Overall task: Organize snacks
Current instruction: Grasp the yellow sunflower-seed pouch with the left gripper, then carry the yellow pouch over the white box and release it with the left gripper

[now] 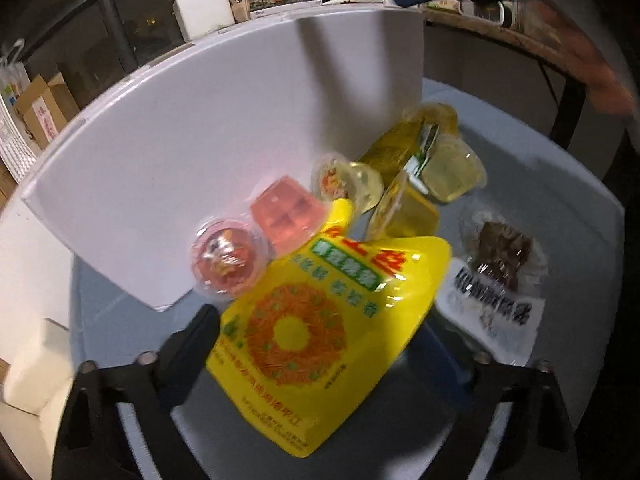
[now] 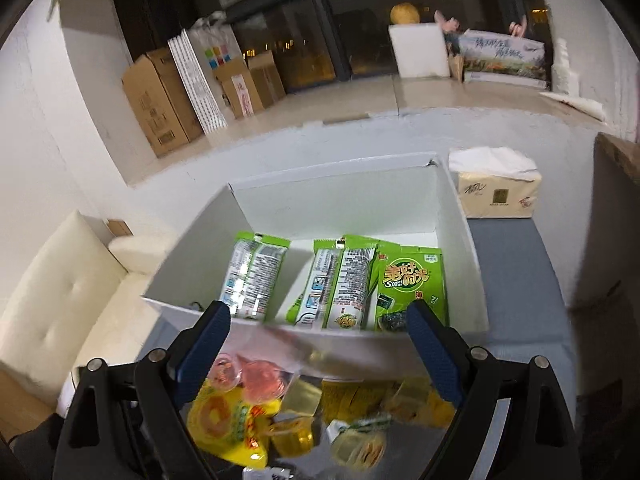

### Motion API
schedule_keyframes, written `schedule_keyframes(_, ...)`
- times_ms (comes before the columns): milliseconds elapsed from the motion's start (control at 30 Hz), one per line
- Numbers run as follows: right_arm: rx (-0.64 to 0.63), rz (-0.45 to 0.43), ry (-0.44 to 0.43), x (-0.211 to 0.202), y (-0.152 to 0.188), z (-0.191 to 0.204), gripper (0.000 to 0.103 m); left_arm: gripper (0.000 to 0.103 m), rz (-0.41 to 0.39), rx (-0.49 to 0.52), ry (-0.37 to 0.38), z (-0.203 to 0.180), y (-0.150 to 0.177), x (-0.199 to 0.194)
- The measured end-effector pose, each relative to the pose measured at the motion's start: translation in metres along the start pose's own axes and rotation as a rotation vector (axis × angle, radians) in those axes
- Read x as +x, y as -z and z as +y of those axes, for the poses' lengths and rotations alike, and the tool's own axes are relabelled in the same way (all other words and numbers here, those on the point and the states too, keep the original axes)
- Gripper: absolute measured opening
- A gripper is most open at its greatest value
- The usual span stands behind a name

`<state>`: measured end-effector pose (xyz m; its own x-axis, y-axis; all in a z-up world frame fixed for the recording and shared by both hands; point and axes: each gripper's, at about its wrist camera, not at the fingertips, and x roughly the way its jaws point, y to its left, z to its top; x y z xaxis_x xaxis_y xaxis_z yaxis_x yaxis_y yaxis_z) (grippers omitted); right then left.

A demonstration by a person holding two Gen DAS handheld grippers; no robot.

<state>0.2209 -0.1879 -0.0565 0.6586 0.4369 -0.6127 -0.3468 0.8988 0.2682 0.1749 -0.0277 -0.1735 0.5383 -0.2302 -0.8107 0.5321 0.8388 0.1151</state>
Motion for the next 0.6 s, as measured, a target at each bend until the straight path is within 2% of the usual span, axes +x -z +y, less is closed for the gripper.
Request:
schedule_keyframes(33,0.005,-0.006,0.001,-0.006,0.003,0.001,0.093,0.083,-0.004,-0.013,0.016,-0.001,-0.001,0.001)
schedule_keyframes(100,-0.007,-0.037,0.019,-0.021,0.011,0.003,0.093,0.074,-0.022,-0.004,-0.009,-0.006,-0.001,0.0)
schedule_keyframes(133,-0.012,-0.049,0.022,-0.028,0.015,0.004,0.093,0.065,-0.028,0.001,-0.027,-0.008,-0.001,0.0)
schedule_keyframes(167,-0.013,-0.056,0.03,-0.034,0.019,0.004,0.093,0.049,-0.032,0.003,-0.055,-0.009,0.0,-0.001)
schedule_keyframes(233,0.016,-0.065,0.021,-0.047,0.028,0.001,0.093,0.034,-0.049,-0.014,-0.08,-0.006,0.0,-0.005)
schedule_keyframes(367,0.035,-0.08,0.032,-0.063,0.042,-0.001,0.093,0.024,-0.089,-0.054,-0.058,-0.007,-0.001,-0.018)
schedule_keyframes(600,0.05,-0.079,0.021,-0.079,0.056,-0.003,0.093,0.02,-0.188,-0.155,-0.005,-0.01,-0.003,-0.059)
